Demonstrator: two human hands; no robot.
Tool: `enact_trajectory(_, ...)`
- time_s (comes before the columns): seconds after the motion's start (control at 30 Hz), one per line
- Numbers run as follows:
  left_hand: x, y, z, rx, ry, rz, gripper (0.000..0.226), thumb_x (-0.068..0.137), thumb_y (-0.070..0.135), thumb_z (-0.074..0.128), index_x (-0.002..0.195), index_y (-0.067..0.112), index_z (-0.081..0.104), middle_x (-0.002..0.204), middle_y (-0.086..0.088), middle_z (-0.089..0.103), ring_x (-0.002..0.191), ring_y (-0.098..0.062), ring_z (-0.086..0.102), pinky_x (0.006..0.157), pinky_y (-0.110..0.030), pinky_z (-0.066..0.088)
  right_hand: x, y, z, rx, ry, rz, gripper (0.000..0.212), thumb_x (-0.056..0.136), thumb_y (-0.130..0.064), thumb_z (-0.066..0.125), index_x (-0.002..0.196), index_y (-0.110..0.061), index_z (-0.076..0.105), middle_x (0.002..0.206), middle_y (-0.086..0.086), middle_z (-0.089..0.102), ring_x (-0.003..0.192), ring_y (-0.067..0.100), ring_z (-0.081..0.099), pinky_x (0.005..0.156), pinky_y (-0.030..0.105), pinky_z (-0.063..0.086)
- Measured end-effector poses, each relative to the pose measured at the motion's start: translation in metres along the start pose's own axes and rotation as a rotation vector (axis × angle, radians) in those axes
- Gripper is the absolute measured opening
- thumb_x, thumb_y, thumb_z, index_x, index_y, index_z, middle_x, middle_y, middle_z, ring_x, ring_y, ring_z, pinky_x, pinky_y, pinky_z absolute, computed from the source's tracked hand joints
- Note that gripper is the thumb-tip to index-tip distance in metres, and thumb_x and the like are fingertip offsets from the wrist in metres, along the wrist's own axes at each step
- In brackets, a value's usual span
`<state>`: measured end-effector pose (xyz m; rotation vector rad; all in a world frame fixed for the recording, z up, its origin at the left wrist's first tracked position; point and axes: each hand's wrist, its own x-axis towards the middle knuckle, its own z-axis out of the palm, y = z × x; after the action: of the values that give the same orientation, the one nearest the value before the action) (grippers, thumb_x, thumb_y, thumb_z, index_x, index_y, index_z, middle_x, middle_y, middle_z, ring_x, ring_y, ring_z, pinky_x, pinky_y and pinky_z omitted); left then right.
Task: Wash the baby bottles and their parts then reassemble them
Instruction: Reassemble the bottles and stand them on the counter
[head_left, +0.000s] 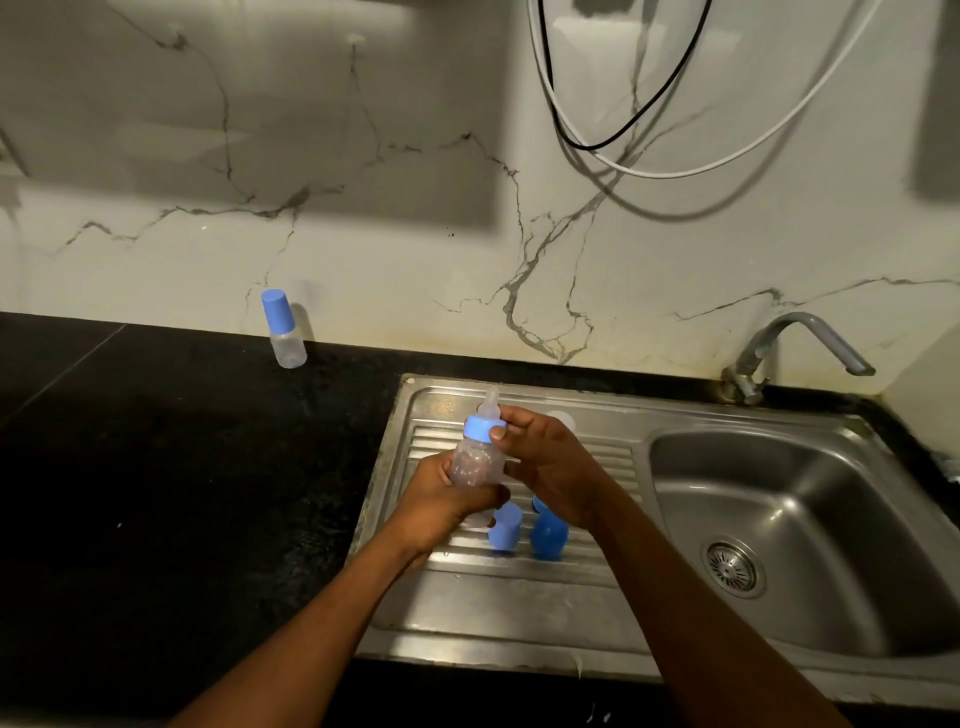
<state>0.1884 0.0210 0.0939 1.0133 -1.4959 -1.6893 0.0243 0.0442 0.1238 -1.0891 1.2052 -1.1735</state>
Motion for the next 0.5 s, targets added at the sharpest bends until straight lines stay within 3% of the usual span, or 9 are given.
enact_trajectory(0.03, -0.001, -0.001, 0.0, 0.012, -0.002, 0.007, 0.036, 0.069, 0.018, 0.083, 0.101, 0.005, 0.072, 0.093, -0.019, 0.074, 0.087, -0.038, 0.071, 0.083, -0.06, 0.058, 0.0, 0.001, 0.001, -0.051, 0.015, 0.0, 0.03, 0.095, -0.016, 0.065, 0.122, -0.026, 0.058, 0.117, 0.003, 0.069, 0.111, 0.025, 0.067, 0.093, 0.036, 0.057)
enact_trajectory(0.1, -0.002, -0.002, 0.001, 0.027, -0.005, 0.02, 0.043, 0.065, 0.029, 0.082, 0.102, 0.009, 0.072, 0.094, -0.018, 0.074, 0.09, -0.04, 0.071, 0.085, -0.059, 0.058, 0.001, 0.002, 0.007, -0.09, 0.03, 0.023, 0.061, 0.083, -0.02, 0.079, 0.133, -0.025, 0.046, 0.122, 0.005, 0.065, 0.114, 0.027, 0.064, 0.096, 0.041, 0.056)
enact_trajectory(0.17, -0.002, -0.002, 0.002, 0.004, -0.002, 0.016, 0.045, 0.064, 0.029, 0.082, 0.103, 0.007, 0.072, 0.095, -0.02, 0.073, 0.091, -0.045, 0.069, 0.084, -0.061, 0.057, 0.002, 0.003, 0.007, 0.031, 0.021, 0.063, 0.082, 0.076, -0.03, 0.084, 0.145, -0.022, 0.038, 0.132, 0.007, 0.06, 0.12, 0.029, 0.061, 0.1, 0.046, 0.053)
enact_trajectory(0.23, -0.002, -0.002, 0.003, -0.018, 0.006, 0.008, 0.047, 0.062, 0.025, 0.083, 0.102, 0.004, 0.071, 0.095, -0.023, 0.073, 0.092, -0.049, 0.067, 0.082, -0.062, 0.057, 0.002, 0.002, 0.005, 0.093, 0.019, 0.054, 0.067, 0.08, -0.031, 0.072, 0.141, -0.016, 0.048, 0.132, 0.011, 0.062, 0.12, 0.031, 0.061, 0.099, 0.044, 0.054)
enact_trajectory(0.3, -0.002, -0.003, 0.003, -0.007, 0.001, 0.013, 0.048, 0.062, 0.025, 0.083, 0.103, 0.003, 0.071, 0.095, -0.024, 0.072, 0.092, -0.049, 0.067, 0.081, -0.061, 0.056, 0.001, 0.002, 0.002, -0.022, 0.033, 0.034, 0.053, 0.083, -0.029, 0.07, 0.133, -0.017, 0.055, 0.128, 0.013, 0.065, 0.118, 0.03, 0.064, 0.099, 0.044, 0.054)
enact_trajectory(0.4, -0.002, -0.003, 0.005, 0.017, -0.007, 0.029, 0.049, 0.062, 0.028, 0.081, 0.102, 0.002, 0.071, 0.094, -0.024, 0.072, 0.091, -0.049, 0.067, 0.083, -0.06, 0.056, 0.0, 0.007, 0.0, -0.065, 0.046, 0.023, 0.055, 0.083, -0.025, 0.078, 0.13, -0.027, 0.05, 0.127, 0.01, 0.064, 0.117, 0.028, 0.064, 0.098, 0.045, 0.055)
enact_trajectory(0.5, -0.001, -0.005, 0.007, 0.004, -0.011, 0.036, 0.047, 0.062, 0.024, 0.082, 0.1, -0.001, 0.071, 0.094, -0.027, 0.071, 0.091, -0.051, 0.065, 0.084, -0.062, 0.055, -0.003, 0.007, -0.005, 0.093, 0.025, 0.052, 0.057, 0.086, -0.028, 0.07, 0.139, -0.016, 0.052, 0.13, 0.011, 0.063, 0.119, 0.027, 0.063, 0.097, 0.043, 0.055)
